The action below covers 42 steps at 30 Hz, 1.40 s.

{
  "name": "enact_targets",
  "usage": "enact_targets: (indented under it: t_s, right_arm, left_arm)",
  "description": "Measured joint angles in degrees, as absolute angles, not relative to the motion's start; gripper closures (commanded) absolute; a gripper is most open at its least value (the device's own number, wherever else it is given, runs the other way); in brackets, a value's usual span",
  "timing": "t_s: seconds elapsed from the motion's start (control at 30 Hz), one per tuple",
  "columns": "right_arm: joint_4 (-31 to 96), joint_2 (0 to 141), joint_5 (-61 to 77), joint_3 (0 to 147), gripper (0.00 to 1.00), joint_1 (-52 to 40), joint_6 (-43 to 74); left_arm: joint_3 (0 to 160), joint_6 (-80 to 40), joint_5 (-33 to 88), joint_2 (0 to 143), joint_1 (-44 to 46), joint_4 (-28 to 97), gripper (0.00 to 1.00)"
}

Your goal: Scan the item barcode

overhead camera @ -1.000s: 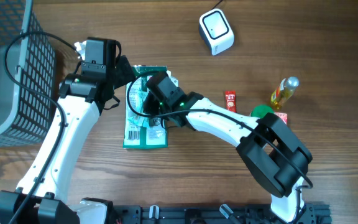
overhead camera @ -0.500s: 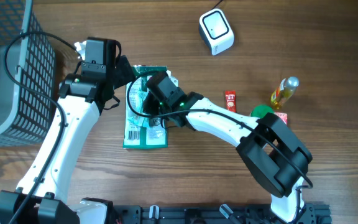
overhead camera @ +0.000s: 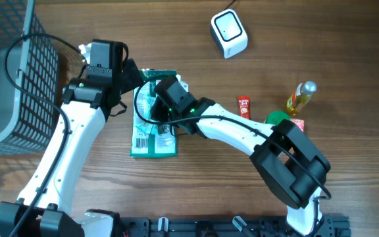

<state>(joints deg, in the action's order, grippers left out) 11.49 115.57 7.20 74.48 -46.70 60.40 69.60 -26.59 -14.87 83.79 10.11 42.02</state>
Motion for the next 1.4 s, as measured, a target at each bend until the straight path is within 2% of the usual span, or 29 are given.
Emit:
enact_targets:
  t_s: [0.47, 0.57, 0.7, 1.07, 1.4]
  right_arm:
    - [11.2, 117.93, 7.25, 74.48, 0.57, -46.7, 60.4]
    - [10.61, 118.21, 7.46, 74.48, 0.62, -46.7, 60.4]
    - [10.61, 118.21, 7.51, 74.48, 0.63, -46.7, 60.42]
    - [11.07, 118.21, 7.49, 74.48, 0.54, -46.7, 60.4]
    - [11.14, 118.21, 7.49, 74.48, 0.55, -46.7, 60.38]
  left_arm:
    - [69.6, -26.59, -14.87, 83.79, 10.11, 42.02, 0.0]
    - [69.6, -26.59, -14.87, 83.79, 10.11, 42.02, 0.0]
    - [69.6, -26.59, -14.87, 83.79, 10.11, 42.02, 0.0]
    - [69.6, -26.59, -14.87, 83.79, 10.11, 42.02, 0.0]
    - [69.6, -26.59, -14.87, 83.79, 10.11, 42.02, 0.0]
